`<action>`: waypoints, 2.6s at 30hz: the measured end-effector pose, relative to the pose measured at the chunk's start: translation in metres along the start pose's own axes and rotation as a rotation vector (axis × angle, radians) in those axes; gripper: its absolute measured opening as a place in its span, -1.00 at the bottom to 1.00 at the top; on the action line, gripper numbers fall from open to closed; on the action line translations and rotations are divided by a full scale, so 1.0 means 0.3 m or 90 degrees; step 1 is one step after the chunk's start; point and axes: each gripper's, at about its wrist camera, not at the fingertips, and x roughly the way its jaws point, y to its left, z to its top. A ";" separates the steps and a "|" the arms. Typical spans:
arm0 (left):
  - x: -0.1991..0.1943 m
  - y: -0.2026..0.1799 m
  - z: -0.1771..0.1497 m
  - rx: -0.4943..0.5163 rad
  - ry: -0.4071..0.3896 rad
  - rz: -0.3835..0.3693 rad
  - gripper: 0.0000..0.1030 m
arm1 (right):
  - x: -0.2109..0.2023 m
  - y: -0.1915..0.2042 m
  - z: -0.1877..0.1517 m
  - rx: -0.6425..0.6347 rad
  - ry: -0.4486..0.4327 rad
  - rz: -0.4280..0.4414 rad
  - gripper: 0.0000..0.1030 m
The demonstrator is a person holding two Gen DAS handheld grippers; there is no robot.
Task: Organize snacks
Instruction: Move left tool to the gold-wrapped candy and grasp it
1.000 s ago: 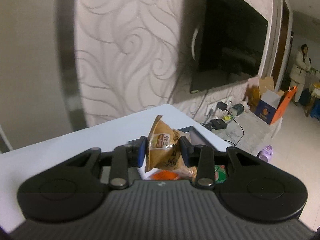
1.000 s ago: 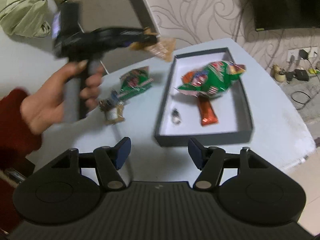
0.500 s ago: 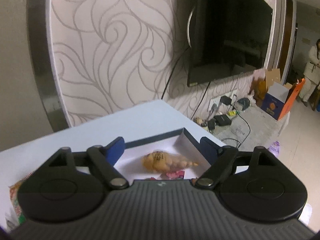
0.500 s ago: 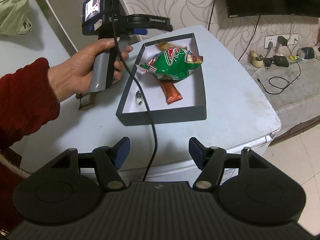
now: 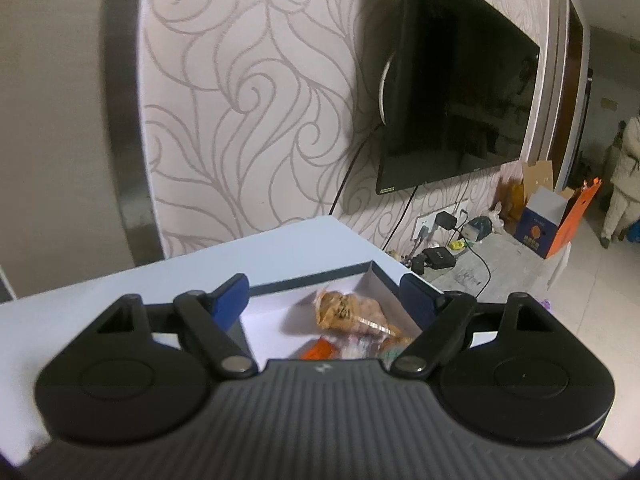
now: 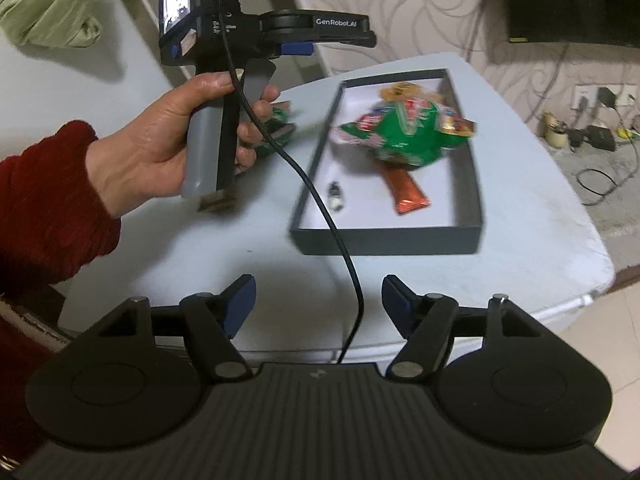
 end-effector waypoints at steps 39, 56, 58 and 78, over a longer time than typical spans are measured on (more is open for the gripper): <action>-0.168 0.595 -0.401 -0.074 0.125 0.135 -0.36 | 0.107 0.307 0.014 -0.013 0.002 0.042 0.56; -0.447 0.669 -0.534 -0.101 0.155 0.207 -0.49 | 0.195 0.357 0.035 -0.012 0.019 0.123 0.56; -0.485 0.671 -0.557 -0.105 0.163 0.216 -0.49 | 0.221 0.375 0.033 -0.021 0.034 0.140 0.56; -0.483 0.719 -0.566 -0.129 0.157 0.253 -0.45 | 0.192 0.334 0.020 -0.006 0.019 0.153 0.57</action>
